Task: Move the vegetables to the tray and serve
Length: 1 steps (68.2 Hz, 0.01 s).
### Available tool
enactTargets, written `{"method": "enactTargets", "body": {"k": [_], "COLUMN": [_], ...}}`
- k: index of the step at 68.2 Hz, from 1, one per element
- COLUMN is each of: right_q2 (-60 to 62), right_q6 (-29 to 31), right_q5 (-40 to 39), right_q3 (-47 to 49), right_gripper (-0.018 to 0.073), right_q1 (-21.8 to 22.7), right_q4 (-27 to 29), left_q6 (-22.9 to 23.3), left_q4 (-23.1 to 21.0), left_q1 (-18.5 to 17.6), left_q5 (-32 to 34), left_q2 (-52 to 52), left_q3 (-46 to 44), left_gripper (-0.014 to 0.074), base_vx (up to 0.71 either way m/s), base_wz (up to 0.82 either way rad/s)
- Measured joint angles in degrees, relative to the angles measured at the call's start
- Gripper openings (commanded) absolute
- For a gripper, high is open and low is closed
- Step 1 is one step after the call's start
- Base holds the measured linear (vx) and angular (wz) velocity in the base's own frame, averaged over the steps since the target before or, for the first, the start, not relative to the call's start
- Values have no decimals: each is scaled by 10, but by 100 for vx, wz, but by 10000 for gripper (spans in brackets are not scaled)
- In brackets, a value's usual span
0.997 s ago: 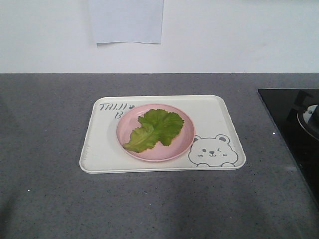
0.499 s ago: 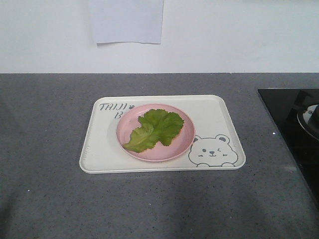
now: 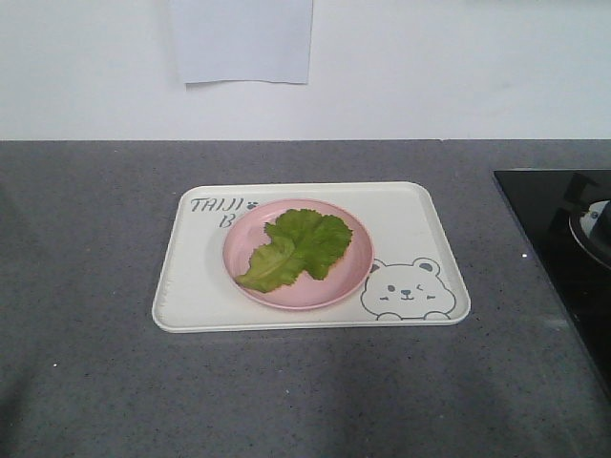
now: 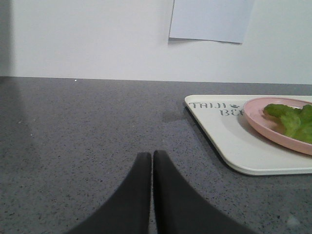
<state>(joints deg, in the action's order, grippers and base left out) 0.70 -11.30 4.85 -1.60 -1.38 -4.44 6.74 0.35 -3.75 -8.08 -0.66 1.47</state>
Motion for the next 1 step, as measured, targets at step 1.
{"method": "enactTargets", "body": {"k": [1], "right_q2": [0], "right_q6": [0], "right_q5": [0], "right_q3": [0], "right_gripper": [-2], "right_q1": [0], "right_q4": [0], "left_q6": [0], "left_q4": [0], "left_q1": [0], "left_q5": [0], "left_q2": [0], "left_q3": [0], "left_gripper": [-6], "base_vx": [0], "base_wz": [0]}}
